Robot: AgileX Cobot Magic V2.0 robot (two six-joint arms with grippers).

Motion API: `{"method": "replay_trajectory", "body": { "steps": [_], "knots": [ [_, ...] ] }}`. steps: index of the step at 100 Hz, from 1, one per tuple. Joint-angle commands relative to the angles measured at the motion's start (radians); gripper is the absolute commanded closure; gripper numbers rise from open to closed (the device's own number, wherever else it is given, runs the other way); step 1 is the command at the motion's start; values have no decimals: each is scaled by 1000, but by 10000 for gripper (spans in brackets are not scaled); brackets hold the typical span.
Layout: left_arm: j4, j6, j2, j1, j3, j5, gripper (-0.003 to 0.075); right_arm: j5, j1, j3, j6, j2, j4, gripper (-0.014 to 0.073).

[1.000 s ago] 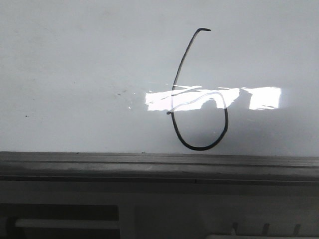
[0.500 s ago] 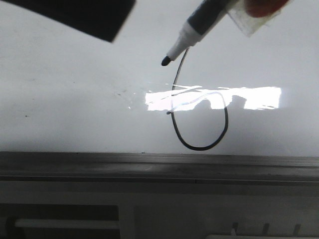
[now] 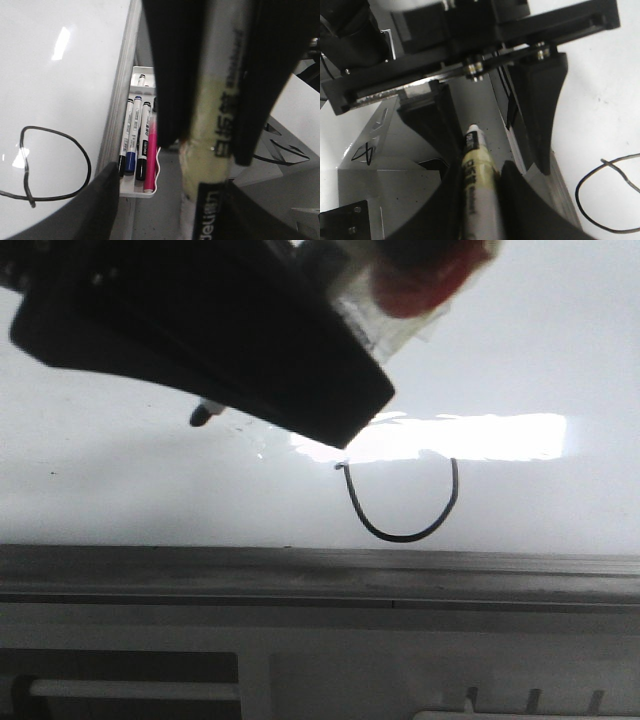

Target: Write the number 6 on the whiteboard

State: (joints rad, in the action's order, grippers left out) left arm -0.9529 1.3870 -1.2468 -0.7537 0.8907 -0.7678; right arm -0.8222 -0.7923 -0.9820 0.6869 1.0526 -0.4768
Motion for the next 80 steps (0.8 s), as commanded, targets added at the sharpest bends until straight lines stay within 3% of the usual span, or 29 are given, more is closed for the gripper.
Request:
{"method": "replay_trajectory", "body": {
  "steps": [1, 12, 28, 80],
  "knots": [
    [-59, 0, 18, -8, 36, 9, 402, 55, -6, -25, 13, -2, -39, 653],
    [-59, 0, 18, -8, 36, 9, 505, 49, -6, -25, 13, 0, -39, 653],
    [-59, 0, 18, -8, 36, 7, 738, 48, -6, -25, 13, 0, -39, 653],
    [-57, 0, 18, -8, 36, -28, 739, 31, -6, -25, 13, 0, -44, 653]
  ]
}}
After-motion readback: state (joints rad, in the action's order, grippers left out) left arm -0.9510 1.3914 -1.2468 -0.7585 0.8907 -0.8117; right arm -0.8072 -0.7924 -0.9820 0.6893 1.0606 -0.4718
